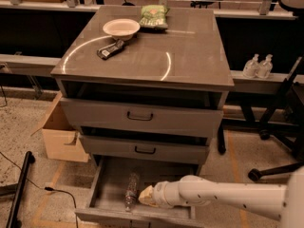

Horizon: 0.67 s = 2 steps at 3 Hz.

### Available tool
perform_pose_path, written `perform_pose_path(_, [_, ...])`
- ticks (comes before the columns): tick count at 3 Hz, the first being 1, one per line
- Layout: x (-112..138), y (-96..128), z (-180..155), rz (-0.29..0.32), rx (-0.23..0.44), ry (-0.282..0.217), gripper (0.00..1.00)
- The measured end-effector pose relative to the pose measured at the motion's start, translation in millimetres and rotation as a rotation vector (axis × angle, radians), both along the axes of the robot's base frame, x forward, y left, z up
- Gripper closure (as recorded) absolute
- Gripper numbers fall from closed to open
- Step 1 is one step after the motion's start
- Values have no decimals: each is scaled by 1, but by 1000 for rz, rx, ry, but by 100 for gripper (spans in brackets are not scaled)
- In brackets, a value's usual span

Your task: Place water bottle into bottom drawer

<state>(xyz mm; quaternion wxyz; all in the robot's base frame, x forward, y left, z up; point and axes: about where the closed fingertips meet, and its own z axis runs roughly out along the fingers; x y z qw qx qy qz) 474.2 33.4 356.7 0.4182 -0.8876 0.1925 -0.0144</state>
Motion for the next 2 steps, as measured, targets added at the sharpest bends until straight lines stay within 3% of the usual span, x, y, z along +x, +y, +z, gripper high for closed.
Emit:
perform_pose_path(1, [-50, 14, 60, 100, 96, -102, 100])
perform_pose_path(2, [-55, 5, 82, 77, 129, -154, 84])
